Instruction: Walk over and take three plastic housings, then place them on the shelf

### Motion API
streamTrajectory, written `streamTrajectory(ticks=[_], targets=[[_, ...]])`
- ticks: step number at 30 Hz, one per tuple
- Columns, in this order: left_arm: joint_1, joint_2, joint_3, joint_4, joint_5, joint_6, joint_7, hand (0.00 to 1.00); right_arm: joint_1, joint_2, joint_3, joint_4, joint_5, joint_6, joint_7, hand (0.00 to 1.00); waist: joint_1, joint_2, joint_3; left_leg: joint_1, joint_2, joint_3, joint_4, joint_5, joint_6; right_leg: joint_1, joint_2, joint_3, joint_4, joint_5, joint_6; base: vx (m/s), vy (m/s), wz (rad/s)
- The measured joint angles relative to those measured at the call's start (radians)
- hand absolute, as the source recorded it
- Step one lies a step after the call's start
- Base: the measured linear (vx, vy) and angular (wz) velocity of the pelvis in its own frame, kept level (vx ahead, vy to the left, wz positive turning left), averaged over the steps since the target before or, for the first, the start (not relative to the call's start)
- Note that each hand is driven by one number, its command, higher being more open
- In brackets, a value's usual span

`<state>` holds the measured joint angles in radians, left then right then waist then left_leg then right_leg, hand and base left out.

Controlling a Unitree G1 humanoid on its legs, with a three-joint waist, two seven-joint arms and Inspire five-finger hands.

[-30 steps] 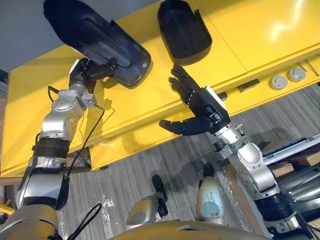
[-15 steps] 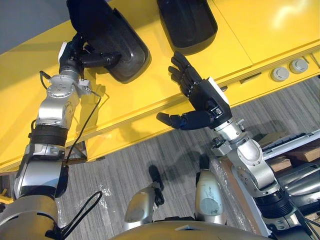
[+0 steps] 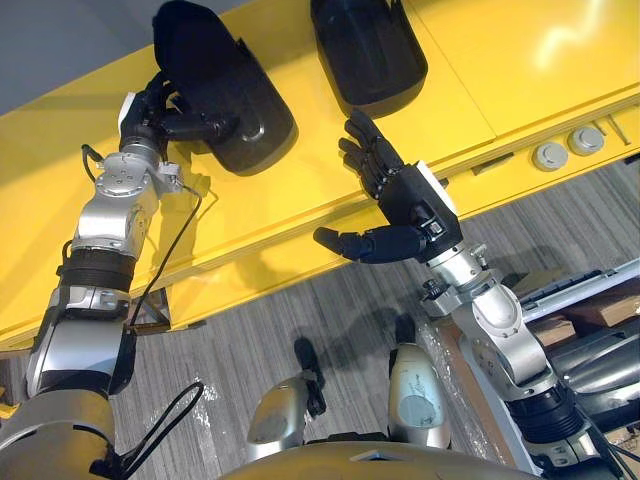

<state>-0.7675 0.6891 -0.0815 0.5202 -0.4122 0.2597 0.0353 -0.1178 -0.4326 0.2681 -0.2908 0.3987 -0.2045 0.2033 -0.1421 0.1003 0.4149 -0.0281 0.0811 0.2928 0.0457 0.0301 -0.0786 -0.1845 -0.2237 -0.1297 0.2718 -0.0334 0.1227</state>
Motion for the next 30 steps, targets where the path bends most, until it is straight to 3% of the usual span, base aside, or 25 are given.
streamTrajectory(ticks=[4,8,21,24,27,30], targets=[[0.018,-0.005,-0.001,-0.004,0.054,0.005,-0.02,1.0,0.015,0.005,0.017,0.0,0.0,-0.001,-0.017,1.0,-0.001,0.003,-0.006,0.028,0.001,0.0,-0.013,-0.002,-0.001,0.031,0.002,-0.004,-0.021,0.002,0.002,0.01,0.0,-0.02],[0.035,-0.017,-0.005,0.025,0.149,0.031,-0.022,1.0,0.061,0.015,0.02,0.003,0.0,0.0,-0.017,1.0,-0.004,0.009,-0.069,0.042,0.003,0.005,-0.033,-0.003,-0.001,0.048,0.008,-0.003,-0.057,0.011,0.006,0.07,0.011,-0.05],[0.098,-0.014,0.0,0.115,0.26,0.074,-0.026,1.0,0.119,0.057,0.081,0.052,-0.014,-0.024,-0.062,1.0,0.019,0.01,-0.173,0.091,0.031,0.005,-0.033,-0.012,-0.014,0.151,0.041,-0.028,-0.159,0.046,-0.003,0.01,-0.002,0.0],[0.097,-0.01,0.001,0.119,0.25,0.048,0.018,1.0,0.141,0.059,0.083,0.052,-0.039,-0.029,-0.067,1.0,0.033,0.009,-0.185,0.09,0.033,0.007,-0.033,-0.012,-0.015,0.155,0.049,-0.028,-0.174,0.058,-0.007,-0.05,-0.006,-0.04],[0.098,-0.005,0.009,0.118,0.164,-0.024,0.087,1.0,0.146,0.064,0.095,0.07,-0.051,-0.035,-0.084,1.0,0.044,0.005,-0.197,0.096,0.035,0.004,-0.033,-0.011,-0.016,0.171,0.054,-0.032,-0.192,0.067,-0.008,-0.03,-0.007,0.0],[0.114,-0.005,0.098,0.037,0.084,-0.075,0.132,1.0,0.146,0.093,0.093,0.096,-0.078,-0.062,-0.106,1.0,0.053,0.003,-0.199,0.106,0.032,0.007,-0.04,-0.008,-0.014,0.175,0.054,-0.031,-0.193,0.072,-0.009,-0.02,0.006,-0.05]])
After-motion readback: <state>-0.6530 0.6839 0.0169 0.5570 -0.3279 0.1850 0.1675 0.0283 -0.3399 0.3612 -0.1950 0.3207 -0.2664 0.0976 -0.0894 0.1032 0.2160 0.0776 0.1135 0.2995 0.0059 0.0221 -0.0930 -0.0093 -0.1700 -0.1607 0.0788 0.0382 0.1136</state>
